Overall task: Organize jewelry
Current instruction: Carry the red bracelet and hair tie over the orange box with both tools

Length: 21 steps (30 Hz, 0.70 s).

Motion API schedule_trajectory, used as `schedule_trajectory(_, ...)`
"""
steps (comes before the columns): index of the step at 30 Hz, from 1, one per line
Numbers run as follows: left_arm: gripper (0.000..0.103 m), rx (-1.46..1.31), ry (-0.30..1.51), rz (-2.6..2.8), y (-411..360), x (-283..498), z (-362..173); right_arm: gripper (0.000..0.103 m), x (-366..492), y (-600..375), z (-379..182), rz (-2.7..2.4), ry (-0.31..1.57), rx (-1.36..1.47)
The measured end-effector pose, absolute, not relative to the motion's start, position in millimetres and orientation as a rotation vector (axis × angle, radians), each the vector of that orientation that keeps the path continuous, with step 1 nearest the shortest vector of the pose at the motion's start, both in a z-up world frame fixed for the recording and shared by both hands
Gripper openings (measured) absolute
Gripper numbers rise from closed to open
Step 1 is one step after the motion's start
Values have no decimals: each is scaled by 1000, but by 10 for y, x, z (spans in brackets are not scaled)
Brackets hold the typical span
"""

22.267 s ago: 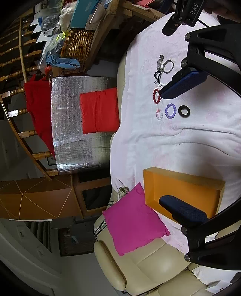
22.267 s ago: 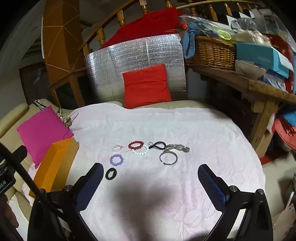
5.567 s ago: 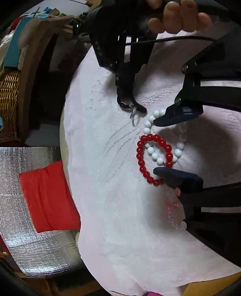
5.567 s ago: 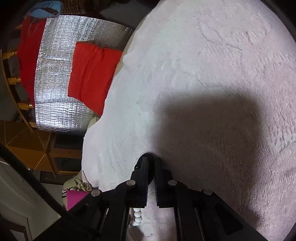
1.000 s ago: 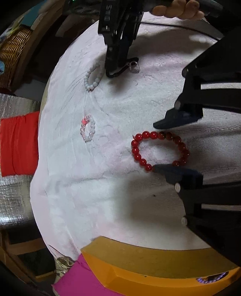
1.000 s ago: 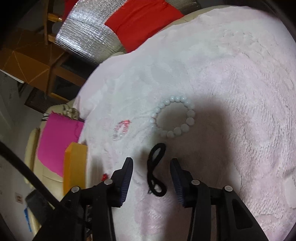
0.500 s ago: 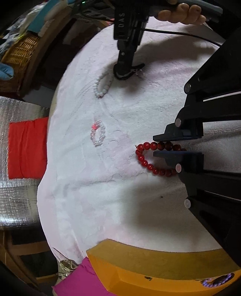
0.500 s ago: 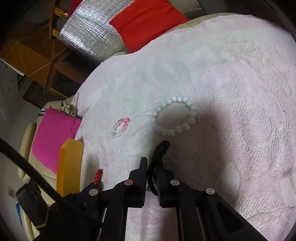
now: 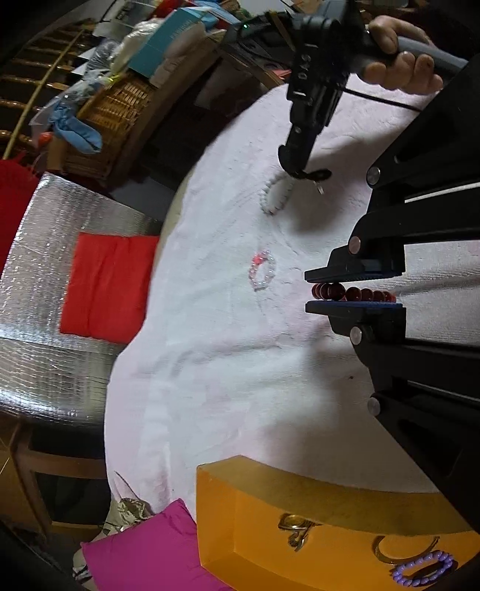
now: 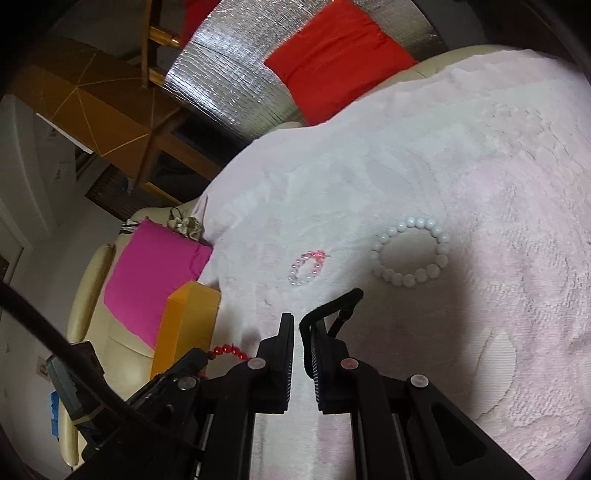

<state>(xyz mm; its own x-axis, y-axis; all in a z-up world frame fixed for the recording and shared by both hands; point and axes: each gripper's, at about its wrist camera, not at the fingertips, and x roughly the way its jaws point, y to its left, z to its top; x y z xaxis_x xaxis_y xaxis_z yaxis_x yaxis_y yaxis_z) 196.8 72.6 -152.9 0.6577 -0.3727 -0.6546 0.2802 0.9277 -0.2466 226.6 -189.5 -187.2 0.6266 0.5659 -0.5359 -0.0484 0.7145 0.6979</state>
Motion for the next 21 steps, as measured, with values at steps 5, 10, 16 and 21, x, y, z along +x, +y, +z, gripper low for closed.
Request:
schedule_trajectory(5, 10, -149, 747, -369, 814, 1933, -1462, 10, 2248, -1833, -1840, 400, 819, 693)
schedule_trajectory(10, 10, -170, 705, -359, 915, 1833, -1326, 10, 2195, -1711, -1741, 431, 798, 667)
schedule_trajectory(16, 10, -206, 635, -359, 1118, 1609, -1117, 10, 2097, -1444, -1610, 479, 782, 624)
schedule_trajectory(21, 10, -251, 568, -330, 1431, 1422, -914, 10, 2019, -1080, -1433, 534, 764, 566)
